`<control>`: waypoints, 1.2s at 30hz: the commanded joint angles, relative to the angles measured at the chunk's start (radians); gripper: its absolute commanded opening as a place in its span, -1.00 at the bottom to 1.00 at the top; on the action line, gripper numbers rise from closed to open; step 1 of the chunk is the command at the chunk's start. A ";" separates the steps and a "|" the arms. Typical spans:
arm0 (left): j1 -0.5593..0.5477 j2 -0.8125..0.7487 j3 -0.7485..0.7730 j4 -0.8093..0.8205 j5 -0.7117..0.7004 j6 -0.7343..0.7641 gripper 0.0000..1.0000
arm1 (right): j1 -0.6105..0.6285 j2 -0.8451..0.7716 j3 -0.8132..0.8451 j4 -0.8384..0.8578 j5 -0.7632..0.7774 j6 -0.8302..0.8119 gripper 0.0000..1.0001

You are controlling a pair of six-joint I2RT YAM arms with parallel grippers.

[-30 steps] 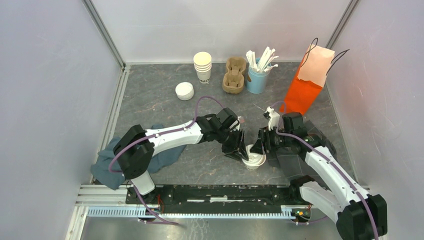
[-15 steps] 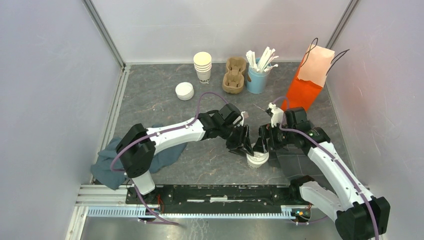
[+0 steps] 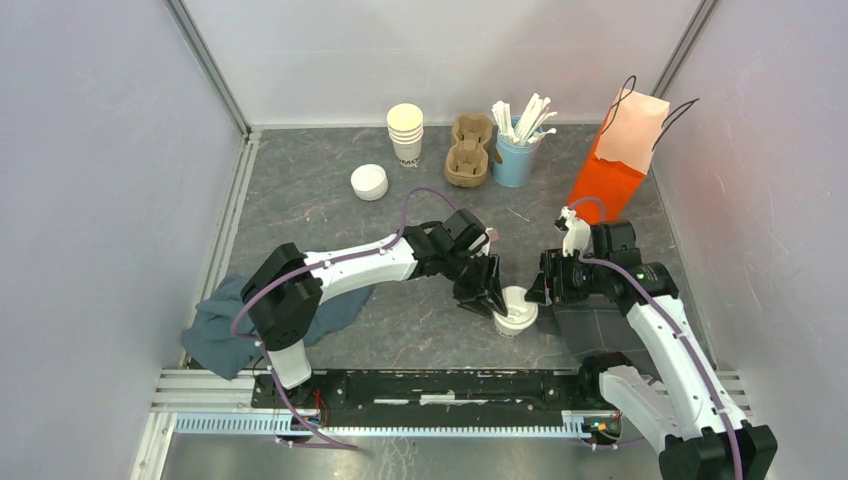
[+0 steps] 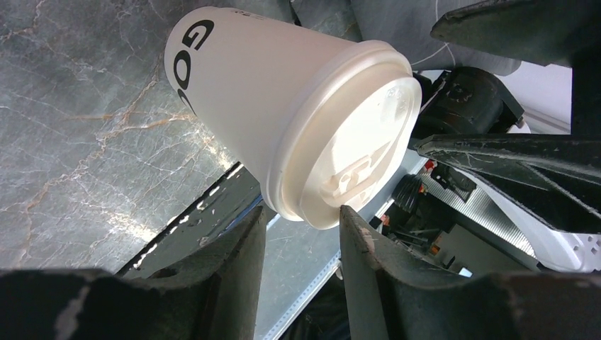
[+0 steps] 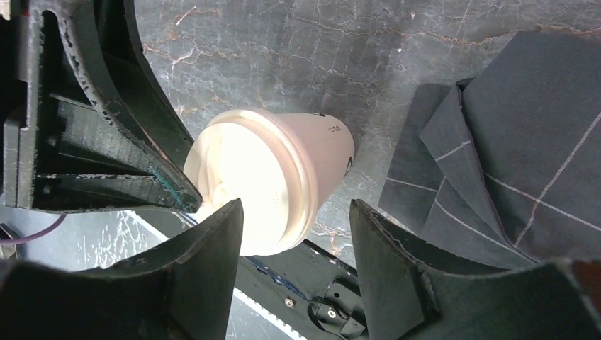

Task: Pack the takeout coffee
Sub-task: Close the cup lid on the coffee cup.

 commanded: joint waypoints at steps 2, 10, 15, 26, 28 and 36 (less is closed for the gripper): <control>-0.003 0.020 0.056 -0.014 0.026 0.062 -0.01 | -0.014 -0.033 -0.026 0.057 -0.064 0.008 0.17; -0.001 0.031 0.065 -0.026 0.021 0.071 -0.02 | -0.016 -0.089 -0.112 0.141 -0.077 0.002 -0.09; 0.000 0.036 0.063 -0.027 0.021 0.074 -0.03 | -0.018 -0.086 -0.156 0.168 -0.089 0.002 -0.16; 0.037 -0.032 -0.034 -0.027 -0.018 0.078 -0.06 | -0.016 -0.057 -0.297 0.431 -0.289 0.086 -0.31; 0.049 -0.051 -0.061 -0.024 -0.019 0.077 -0.07 | -0.016 -0.042 -0.331 0.506 -0.347 0.122 -0.33; 0.085 -0.092 -0.120 0.000 -0.023 0.070 -0.08 | -0.043 -0.014 -0.264 0.520 -0.405 0.214 0.05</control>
